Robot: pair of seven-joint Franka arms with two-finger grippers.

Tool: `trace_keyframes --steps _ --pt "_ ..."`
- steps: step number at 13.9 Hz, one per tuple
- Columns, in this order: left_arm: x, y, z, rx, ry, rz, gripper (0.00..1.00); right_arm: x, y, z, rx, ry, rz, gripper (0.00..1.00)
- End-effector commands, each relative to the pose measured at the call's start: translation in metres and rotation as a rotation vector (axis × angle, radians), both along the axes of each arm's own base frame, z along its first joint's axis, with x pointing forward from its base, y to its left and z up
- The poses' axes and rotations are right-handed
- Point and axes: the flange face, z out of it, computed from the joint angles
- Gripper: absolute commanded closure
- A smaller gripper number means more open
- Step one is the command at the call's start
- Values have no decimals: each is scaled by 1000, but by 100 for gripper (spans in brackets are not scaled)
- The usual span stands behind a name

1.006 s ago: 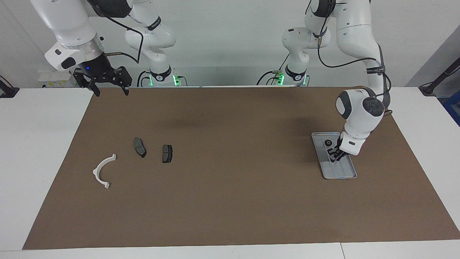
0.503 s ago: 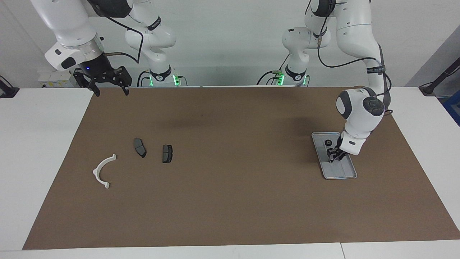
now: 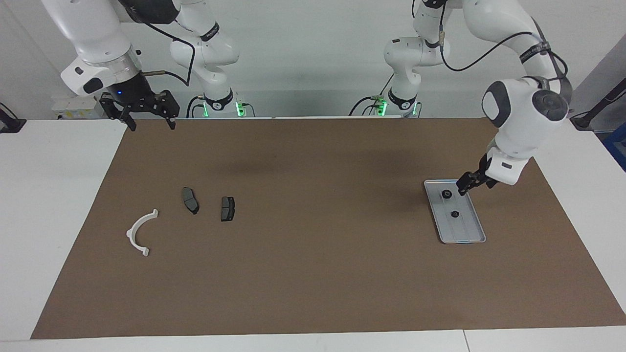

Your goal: Pick bearing gear from pile to tray

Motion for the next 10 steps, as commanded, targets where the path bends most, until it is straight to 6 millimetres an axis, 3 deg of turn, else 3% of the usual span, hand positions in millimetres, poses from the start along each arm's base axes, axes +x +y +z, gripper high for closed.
trace_keyframes --steps 1,3,10 --pt "-27 -1 46 1 34 -14 0 -7 1 0 20 -3 -11 0" --pt "-48 -1 68 -1 53 -19 0 -7 -2 0 20 -5 -14 0" --pt "-50 -6 64 -2 40 -27 0 -7 -2 0 20 -3 -16 0"
